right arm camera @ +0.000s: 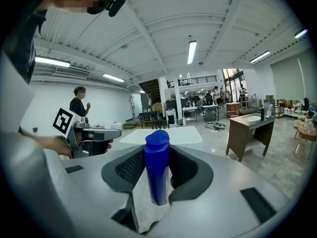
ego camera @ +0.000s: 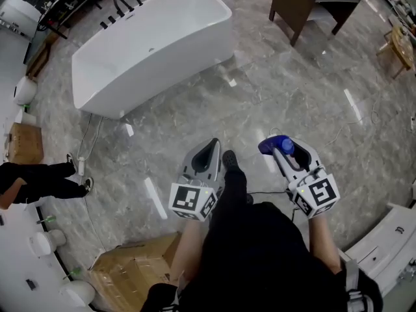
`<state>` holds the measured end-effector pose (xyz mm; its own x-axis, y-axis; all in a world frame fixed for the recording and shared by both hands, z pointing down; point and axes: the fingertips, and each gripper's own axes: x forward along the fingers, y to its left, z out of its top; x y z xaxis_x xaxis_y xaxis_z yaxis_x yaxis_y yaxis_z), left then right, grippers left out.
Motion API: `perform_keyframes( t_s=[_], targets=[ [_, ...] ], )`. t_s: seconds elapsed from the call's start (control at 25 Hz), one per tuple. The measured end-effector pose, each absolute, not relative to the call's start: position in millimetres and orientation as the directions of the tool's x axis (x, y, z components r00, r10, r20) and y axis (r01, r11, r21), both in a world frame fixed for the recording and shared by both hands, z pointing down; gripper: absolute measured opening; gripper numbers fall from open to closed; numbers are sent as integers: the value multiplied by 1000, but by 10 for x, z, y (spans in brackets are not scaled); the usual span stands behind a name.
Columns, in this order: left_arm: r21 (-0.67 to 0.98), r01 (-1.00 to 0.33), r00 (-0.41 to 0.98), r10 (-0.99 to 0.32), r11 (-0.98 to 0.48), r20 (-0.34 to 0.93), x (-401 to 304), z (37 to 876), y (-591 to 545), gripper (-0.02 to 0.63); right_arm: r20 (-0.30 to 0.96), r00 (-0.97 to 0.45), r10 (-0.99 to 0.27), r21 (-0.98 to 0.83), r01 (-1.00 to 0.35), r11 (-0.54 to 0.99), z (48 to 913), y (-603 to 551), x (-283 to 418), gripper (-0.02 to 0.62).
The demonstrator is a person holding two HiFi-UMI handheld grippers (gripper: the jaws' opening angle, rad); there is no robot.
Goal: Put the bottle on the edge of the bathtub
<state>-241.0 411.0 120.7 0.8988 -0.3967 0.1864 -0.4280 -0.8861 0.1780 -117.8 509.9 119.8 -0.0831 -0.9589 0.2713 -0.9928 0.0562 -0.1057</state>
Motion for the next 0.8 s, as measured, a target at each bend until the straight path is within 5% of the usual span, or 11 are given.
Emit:
perform_keyframes(
  t_s=[0.8],
  targets=[
    [215,-420,901,-379,-881,211,-1102,1260,2226,9,308,-187,-933,-110,-981,161,1249,2799,-73,149]
  ],
)
